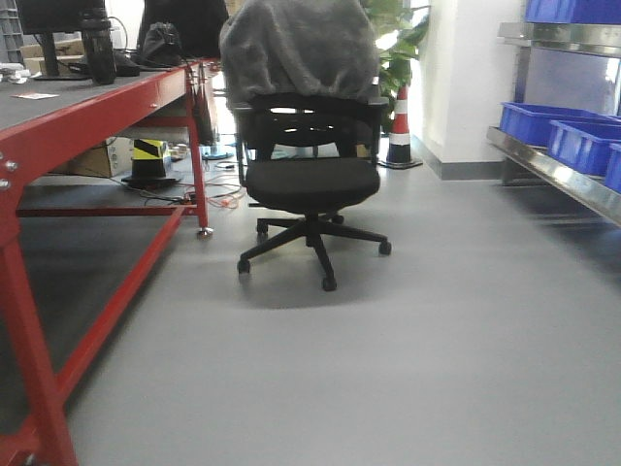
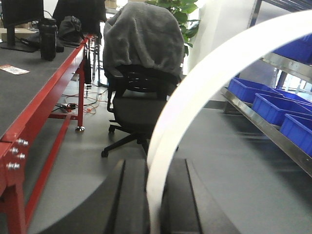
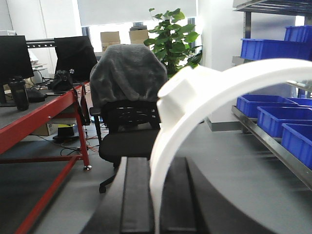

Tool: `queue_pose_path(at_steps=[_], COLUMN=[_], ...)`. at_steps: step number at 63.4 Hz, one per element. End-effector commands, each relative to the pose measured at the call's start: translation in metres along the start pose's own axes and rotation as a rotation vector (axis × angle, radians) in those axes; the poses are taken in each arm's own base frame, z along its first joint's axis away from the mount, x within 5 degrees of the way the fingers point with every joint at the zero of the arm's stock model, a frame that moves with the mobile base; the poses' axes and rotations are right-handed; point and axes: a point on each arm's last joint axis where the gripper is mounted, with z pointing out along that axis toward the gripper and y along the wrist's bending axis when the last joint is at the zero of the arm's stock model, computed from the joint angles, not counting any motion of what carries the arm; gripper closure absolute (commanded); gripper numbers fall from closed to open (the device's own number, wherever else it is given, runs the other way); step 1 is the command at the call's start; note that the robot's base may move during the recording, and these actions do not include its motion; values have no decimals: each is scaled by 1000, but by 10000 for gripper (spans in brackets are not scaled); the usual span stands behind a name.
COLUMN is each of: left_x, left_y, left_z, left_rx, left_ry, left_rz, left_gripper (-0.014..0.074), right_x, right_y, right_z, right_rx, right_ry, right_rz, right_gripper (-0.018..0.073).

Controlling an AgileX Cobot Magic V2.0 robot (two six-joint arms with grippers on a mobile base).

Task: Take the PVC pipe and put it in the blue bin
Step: 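Hold the arc while turning the base toward the shelving, then drive the base up to the shelf of blue bins holding the arc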

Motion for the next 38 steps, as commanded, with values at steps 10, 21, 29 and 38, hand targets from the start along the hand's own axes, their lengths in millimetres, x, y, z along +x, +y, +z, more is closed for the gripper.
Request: queue_pose_path(at_steps=[10, 21, 29, 38], left_x=[-4, -4, -4, -4], left_y=[-1, -1, -1, -1], left_z=[-1, -1, -1, -1], left_rx=[7, 7, 7, 7], left_ry=[-41, -41, -41, -41], left_rz=[1, 1, 1, 1], left_gripper=[707, 707, 707, 707], right_x=[-2, -2, -2, -2], right_y=[0, 0, 0, 0], right_z=[0, 0, 0, 0], right_rx=[1, 1, 1, 1], right_ry=[-27, -27, -29, -29], right_rz=[-8, -8, -8, -8], right_gripper=[728, 728, 728, 728])
